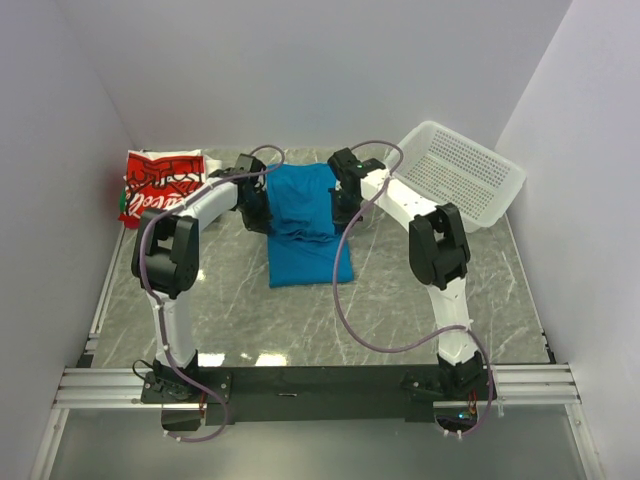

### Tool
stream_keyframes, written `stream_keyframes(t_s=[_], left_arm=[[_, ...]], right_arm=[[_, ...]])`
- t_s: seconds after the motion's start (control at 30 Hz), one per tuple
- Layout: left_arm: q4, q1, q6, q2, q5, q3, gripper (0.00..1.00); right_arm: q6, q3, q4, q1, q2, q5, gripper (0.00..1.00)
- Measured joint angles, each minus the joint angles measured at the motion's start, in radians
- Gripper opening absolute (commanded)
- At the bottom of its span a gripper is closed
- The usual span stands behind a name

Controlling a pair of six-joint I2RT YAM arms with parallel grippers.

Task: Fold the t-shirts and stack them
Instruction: Fold the tshirt

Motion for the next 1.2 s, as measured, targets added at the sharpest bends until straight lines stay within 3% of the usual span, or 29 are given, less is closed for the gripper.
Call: stream_keyframes(t_s=[0.5, 0.53, 0.57, 0.6, 0.67, 0.7, 0.73, 0.83, 1.0, 1.2], left_arm=[[-0.013, 0.02, 0.009, 0.051, 0.001, 0.059, 0.02], [-0.012, 0.021, 0.009, 0.054, 0.001, 0.06, 0.1], [-0.012, 0.022, 0.008, 0.056, 0.0, 0.06, 0.2], [-0.013, 0.023, 0.008, 0.058, -0.002, 0.06, 0.44], [-0.014, 0.024, 0.006, 0.058, -0.014, 0.064, 0.64], [-0.013, 0.024, -0.002, 0.058, -0.024, 0.069, 0.83], [-0.011, 0.024, -0.006, 0.057, -0.04, 0.075, 0.9], [0.004, 0.024, -0.022, 0.034, -0.074, 0.079, 0.99], [0.064, 0.005, -0.046, -0.102, -0.109, 0.047, 0.99], [0.231, -0.138, -0.093, -0.301, -0.087, -0.117, 0.99]], right_arm=[[0.0, 0.103, -0.034, -0.033, 0.026, -0.021, 0.0], [0.0, 0.108, -0.034, -0.035, 0.03, -0.022, 0.02], [-0.001, 0.119, -0.038, -0.039, 0.038, -0.023, 0.18], [-0.002, 0.127, -0.037, -0.042, 0.047, -0.024, 0.28], [-0.004, 0.139, -0.039, -0.047, 0.064, -0.024, 0.41], [-0.008, 0.142, -0.041, -0.049, 0.069, -0.024, 0.43], [-0.012, 0.142, -0.043, -0.051, 0.071, -0.021, 0.45], [-0.017, 0.142, -0.047, -0.051, 0.062, -0.016, 0.47], [-0.016, 0.079, -0.017, -0.05, -0.022, -0.022, 0.48], [-0.01, -0.005, 0.015, -0.04, -0.154, -0.084, 0.44]])
